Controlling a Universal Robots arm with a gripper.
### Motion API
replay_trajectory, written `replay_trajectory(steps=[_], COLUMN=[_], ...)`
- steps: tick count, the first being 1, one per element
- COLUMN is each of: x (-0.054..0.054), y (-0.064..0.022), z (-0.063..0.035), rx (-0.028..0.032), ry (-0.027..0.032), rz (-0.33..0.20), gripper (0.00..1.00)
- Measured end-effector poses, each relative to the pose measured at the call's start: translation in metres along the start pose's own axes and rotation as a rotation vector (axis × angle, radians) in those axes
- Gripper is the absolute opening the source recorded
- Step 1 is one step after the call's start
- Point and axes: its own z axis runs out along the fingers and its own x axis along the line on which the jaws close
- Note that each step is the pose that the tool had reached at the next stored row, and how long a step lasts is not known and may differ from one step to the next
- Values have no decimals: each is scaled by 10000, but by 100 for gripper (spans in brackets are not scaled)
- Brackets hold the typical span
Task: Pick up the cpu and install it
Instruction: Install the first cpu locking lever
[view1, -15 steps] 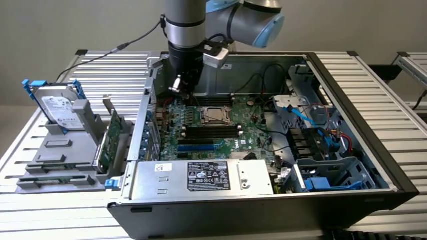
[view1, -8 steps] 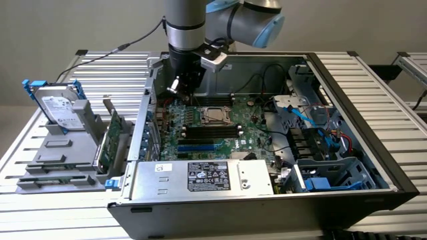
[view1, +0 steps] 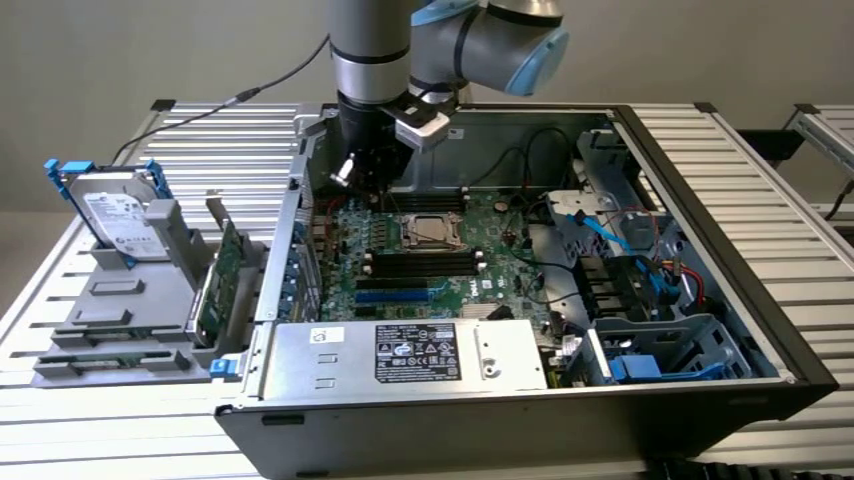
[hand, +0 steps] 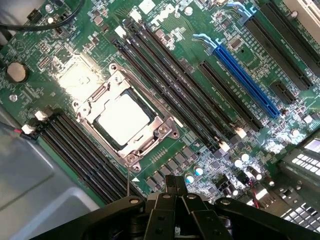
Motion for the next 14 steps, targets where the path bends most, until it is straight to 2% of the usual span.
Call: replay_trajectory(steps=[2,3,8,11,14], x=[-6,-9,-21,-26,-31], y=[-6,-9,-22,-28,-32], z=[-1,-2,-4,-5,-5], rx=[62,98,300,515,777], ry=[61,73,52,-62,-251], rz=[137,200,500,651,778], gripper=[11,11,11,11,11])
